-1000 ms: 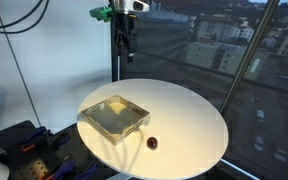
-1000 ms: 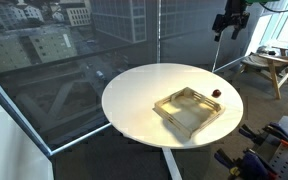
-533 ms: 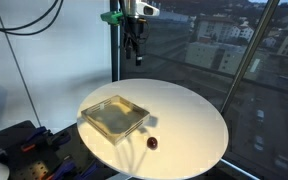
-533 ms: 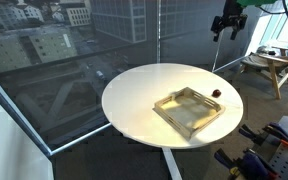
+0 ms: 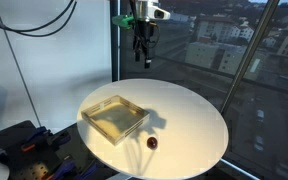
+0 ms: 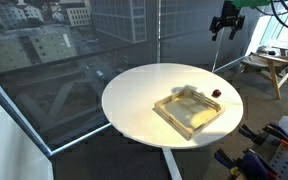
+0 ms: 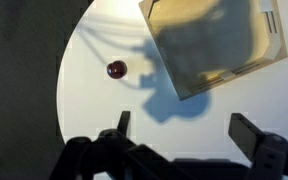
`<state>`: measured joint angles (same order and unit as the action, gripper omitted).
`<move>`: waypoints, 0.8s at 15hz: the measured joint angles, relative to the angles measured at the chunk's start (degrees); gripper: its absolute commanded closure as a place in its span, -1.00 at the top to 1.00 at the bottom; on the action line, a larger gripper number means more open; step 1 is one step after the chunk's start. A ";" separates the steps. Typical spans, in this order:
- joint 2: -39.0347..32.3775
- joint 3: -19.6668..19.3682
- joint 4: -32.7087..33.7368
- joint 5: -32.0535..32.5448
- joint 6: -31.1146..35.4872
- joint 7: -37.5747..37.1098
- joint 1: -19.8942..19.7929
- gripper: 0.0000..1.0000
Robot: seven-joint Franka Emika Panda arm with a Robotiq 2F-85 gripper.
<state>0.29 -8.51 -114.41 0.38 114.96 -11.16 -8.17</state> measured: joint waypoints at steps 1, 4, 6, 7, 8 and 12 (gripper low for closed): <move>-0.55 -0.14 0.52 -0.15 0.00 0.00 -0.10 1.00; -2.01 -0.52 1.77 -0.56 0.00 0.00 -0.23 1.00; -2.95 -0.71 2.49 -0.85 0.00 0.00 -0.34 1.00; -3.42 -0.81 2.83 -0.90 0.00 0.00 -0.38 1.00; -3.92 -0.89 3.17 -0.92 0.00 0.00 -0.43 1.00; -6.04 -1.02 4.23 -0.95 0.10 0.00 -0.63 1.00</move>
<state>-5.75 -9.53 -110.18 -0.57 115.06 -11.16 -8.80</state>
